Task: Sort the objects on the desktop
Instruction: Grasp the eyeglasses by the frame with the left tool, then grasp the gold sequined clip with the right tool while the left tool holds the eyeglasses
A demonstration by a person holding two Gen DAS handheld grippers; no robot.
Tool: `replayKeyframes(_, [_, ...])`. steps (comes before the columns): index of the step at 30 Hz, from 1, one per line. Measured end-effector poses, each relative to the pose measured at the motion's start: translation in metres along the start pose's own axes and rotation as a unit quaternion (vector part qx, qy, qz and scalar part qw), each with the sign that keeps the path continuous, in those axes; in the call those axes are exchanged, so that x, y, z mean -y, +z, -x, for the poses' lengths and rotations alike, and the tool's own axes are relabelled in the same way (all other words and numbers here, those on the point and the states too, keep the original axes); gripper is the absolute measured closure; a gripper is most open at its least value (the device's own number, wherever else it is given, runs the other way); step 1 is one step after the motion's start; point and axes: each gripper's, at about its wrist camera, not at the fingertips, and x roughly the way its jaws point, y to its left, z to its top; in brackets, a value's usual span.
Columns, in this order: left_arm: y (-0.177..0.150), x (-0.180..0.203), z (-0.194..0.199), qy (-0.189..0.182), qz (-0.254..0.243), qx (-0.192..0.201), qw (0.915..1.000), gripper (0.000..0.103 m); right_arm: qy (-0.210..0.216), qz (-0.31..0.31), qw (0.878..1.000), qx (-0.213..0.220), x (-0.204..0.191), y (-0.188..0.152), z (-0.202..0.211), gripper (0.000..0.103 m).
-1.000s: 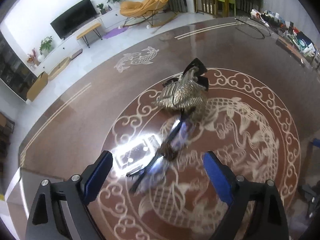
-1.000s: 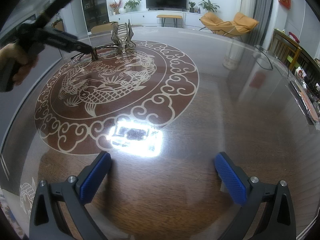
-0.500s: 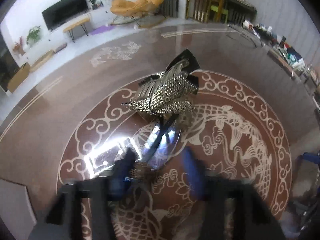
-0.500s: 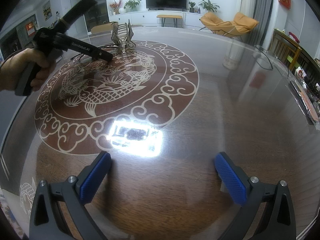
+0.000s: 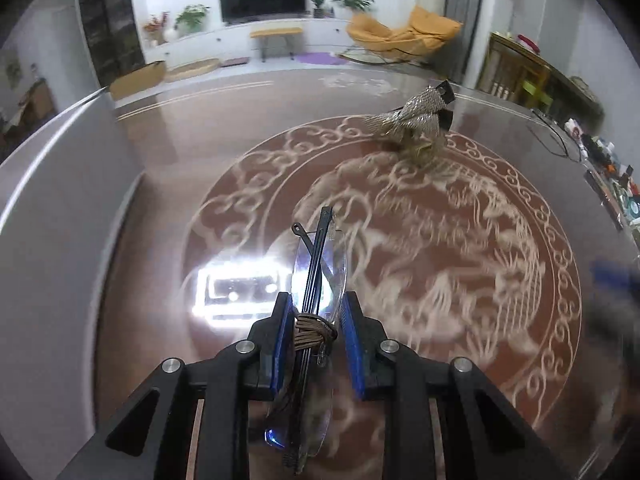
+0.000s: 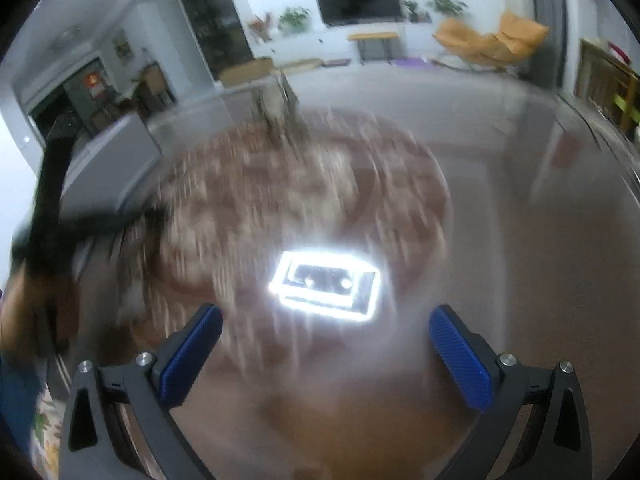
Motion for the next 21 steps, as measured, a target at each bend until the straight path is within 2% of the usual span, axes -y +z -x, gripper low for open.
replayKeyframes(2, [-0.012, -0.009, 0.012, -0.008, 0.020, 0.003, 0.9998, 0.078, 0.009, 0.040, 0.999, 0.007, -0.010, 0.041, -0.023, 0.000])
replayKeyframes(6, [-0.023, -0.021, 0.028, -0.017, 0.039, 0.008, 0.9991, 0.078, 0.025, 0.080, 0.996, -0.032, -0.032, 0.107, -0.087, 0.000])
replayKeyframes(10, [-0.031, -0.030, 0.033, -0.036, 0.063, 0.000, 0.9973, 0.078, 0.008, 0.105, 0.994, -0.032, -0.053, 0.147, -0.123, 0.003])
replayKeyframes(11, [-0.033, -0.031, 0.033, -0.040, 0.067, -0.002, 0.9969, 0.078, 0.003, 0.107, 0.994, -0.036, -0.057, 0.151, -0.130, 0.008])
replayKeyframes(12, [-0.032, -0.030, 0.033, -0.045, 0.070, -0.003, 0.9966, 0.078, -0.005, 0.110, 0.993, -0.050, -0.059, 0.159, -0.141, 0.026])
replayKeyframes(13, [-0.033, -0.030, 0.034, -0.046, 0.070, -0.002, 0.9965, 0.078, -0.003, 0.110, 0.992, -0.062, -0.058, 0.162, -0.147, 0.049])
replayKeyframes(15, [-0.035, -0.029, 0.037, -0.044, 0.064, 0.002, 0.9969, 0.078, 0.002, 0.104, 0.991, -0.079, -0.055, 0.163, -0.156, 0.055])
replayKeyframes(17, [-0.036, -0.028, 0.041, -0.043, 0.063, 0.009, 0.9970, 0.078, 0.002, 0.100, 0.992, -0.072, -0.053, 0.158, -0.147, 0.055])
replayKeyframes(21, [-0.035, -0.029, 0.055, -0.052, 0.077, 0.024, 0.9954, 0.078, 0.023, 0.091, 0.994, -0.049, -0.053, 0.132, -0.104, 0.055])
